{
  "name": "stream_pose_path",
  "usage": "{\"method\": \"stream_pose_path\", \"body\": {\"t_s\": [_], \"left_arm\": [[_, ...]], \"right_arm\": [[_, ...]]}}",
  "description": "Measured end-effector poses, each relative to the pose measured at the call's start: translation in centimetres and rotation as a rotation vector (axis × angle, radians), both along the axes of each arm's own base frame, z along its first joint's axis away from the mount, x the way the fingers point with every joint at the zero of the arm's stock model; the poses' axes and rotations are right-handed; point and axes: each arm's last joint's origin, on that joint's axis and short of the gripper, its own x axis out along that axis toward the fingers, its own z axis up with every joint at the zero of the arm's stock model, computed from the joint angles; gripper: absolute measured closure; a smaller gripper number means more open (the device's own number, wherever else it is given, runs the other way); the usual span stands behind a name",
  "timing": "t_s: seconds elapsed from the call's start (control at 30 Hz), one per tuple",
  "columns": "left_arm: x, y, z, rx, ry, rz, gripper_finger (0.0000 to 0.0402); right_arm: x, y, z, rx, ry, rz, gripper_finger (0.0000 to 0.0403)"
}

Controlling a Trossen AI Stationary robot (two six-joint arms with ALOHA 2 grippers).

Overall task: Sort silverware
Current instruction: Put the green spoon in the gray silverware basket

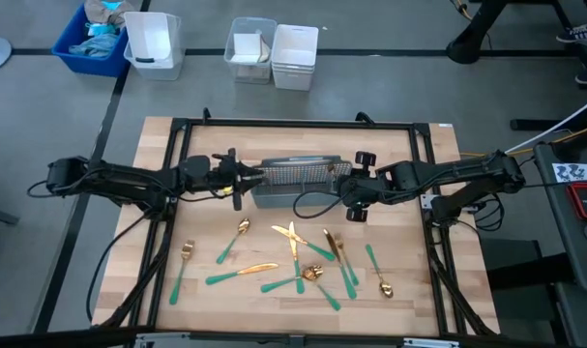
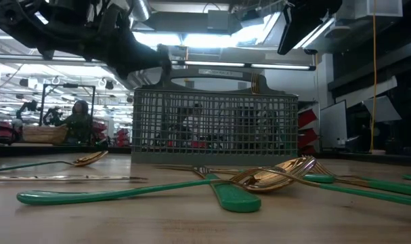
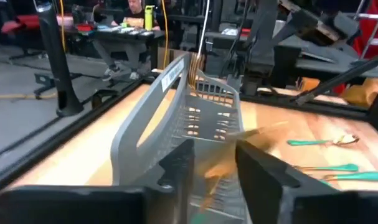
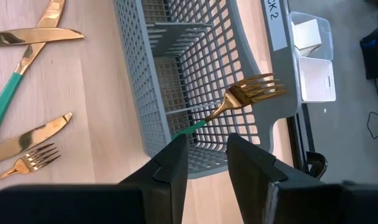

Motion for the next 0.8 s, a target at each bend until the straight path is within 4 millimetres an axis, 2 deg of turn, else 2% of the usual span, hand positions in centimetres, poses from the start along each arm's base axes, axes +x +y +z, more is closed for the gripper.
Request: {"method": "stream_pose_path", "body": {"t_s": [0.1,0.23,0.43,0.6,0.8], "left_arm": [[-0.3,0.0,0.6,-0.063,-0.048,0.008,0.0263],[-1.2,-0.3,1.7,-0.18,-0.118,-0.008,0.0255],[-3.4,-1.3,3.1,-0.438,-0.154,-0.199,0.0262],[-5.2,-2.7,3.4,-0.764,-0.088,-0.337,0.027],[-6.6,-4.4,2.2,-1.087,0.112,-0.329,0.0271]], "right_arm": [[0.0,0.0,0.0,0.01,0.0,-0.001,0.029],[0.0,0.1,0.0,0.036,0.004,0.009,0.029],[0.0,0.1,-0.1,0.05,0.006,0.015,0.029],[0.0,0.1,-0.1,0.05,0.006,0.015,0.029],[0.0,0.1,-0.1,0.05,0.006,0.015,0.029]]}}
